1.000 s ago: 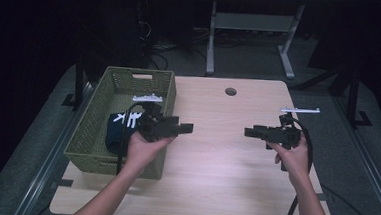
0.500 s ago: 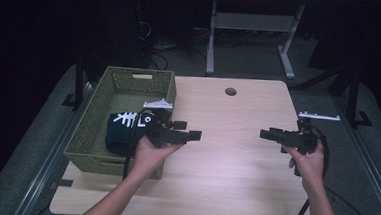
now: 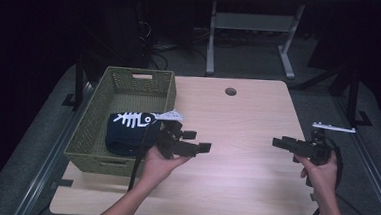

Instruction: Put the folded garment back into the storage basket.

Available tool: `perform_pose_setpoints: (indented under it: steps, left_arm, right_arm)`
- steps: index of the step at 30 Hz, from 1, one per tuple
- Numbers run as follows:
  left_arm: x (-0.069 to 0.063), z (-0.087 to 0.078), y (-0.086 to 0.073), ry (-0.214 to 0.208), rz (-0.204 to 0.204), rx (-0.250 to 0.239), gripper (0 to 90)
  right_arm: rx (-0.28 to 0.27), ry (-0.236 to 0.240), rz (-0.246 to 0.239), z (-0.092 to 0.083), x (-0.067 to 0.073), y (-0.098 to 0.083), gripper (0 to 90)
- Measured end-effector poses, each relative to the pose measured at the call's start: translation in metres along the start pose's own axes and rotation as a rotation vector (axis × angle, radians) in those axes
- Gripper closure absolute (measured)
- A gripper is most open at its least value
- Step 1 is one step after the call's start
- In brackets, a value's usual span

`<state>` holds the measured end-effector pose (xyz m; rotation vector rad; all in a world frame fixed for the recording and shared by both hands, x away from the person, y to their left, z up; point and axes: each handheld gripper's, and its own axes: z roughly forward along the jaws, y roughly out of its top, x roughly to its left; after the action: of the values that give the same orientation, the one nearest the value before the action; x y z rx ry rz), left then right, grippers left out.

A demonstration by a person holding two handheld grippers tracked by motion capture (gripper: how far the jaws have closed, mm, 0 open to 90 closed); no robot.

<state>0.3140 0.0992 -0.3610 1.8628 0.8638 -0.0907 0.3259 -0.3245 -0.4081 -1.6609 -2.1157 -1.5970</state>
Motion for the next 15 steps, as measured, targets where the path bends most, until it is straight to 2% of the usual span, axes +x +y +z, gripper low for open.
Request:
perform_pose_setpoints:
  steps: [8, 15]
  left_arm:
    - [-0.018, 0.011, -0.016, -0.018, 0.046, 0.028, 19.4]
    - [-0.033, 0.02, -0.041, -0.049, 0.069, 0.05, 19.4]
  right_arm:
    - [0.023, -0.025, -0.008, -0.006, -0.004, -0.024, 29.7]
    - [0.02, -0.051, -0.034, -0.015, -0.001, -0.047, 29.0]
